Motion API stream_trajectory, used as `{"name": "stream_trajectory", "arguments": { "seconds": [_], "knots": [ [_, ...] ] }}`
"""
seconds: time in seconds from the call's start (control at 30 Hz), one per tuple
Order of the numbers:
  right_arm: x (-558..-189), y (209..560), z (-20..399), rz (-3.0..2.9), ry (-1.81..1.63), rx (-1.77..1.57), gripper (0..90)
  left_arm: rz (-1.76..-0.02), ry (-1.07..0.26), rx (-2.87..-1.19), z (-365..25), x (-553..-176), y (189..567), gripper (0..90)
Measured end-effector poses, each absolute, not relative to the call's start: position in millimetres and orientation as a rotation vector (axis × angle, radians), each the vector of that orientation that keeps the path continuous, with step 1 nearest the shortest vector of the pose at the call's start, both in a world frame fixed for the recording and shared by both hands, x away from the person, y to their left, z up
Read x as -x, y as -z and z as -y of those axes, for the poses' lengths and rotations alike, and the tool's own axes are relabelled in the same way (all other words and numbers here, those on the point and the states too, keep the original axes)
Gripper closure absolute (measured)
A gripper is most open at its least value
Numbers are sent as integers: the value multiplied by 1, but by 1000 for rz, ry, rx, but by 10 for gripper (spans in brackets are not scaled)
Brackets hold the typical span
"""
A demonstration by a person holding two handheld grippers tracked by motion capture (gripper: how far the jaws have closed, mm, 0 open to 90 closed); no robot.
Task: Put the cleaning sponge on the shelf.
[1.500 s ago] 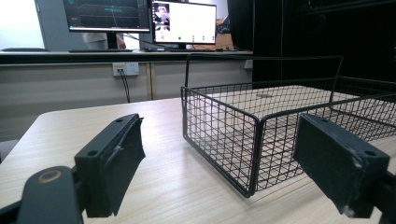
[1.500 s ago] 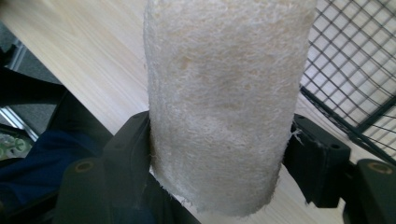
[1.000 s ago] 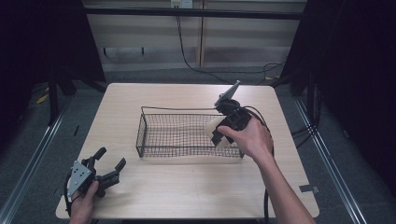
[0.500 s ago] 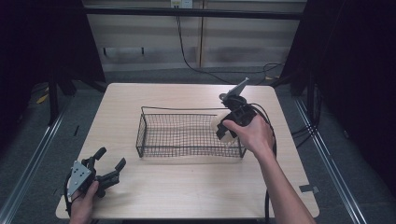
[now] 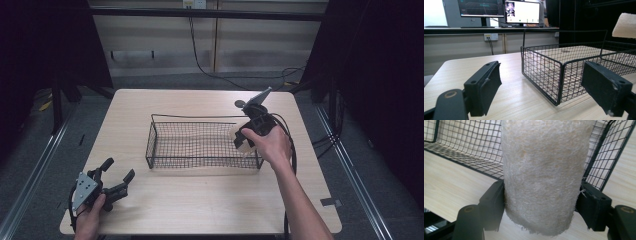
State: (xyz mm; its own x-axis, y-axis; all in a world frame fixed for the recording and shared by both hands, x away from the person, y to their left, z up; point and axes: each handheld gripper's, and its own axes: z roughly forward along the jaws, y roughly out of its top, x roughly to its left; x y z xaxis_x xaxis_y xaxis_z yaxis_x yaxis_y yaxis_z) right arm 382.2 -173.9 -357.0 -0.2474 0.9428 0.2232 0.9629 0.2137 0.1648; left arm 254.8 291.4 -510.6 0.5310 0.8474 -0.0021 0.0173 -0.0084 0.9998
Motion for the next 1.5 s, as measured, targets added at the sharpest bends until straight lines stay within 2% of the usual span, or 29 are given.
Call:
{"name": "stream_trajectory", "arguments": {
  "seconds": [1.5],
  "knots": [
    [-393, 416, 181, 2234, 338, 2056, 296, -800, -778, -1438, -291, -255, 511, 157]
  ]
}}
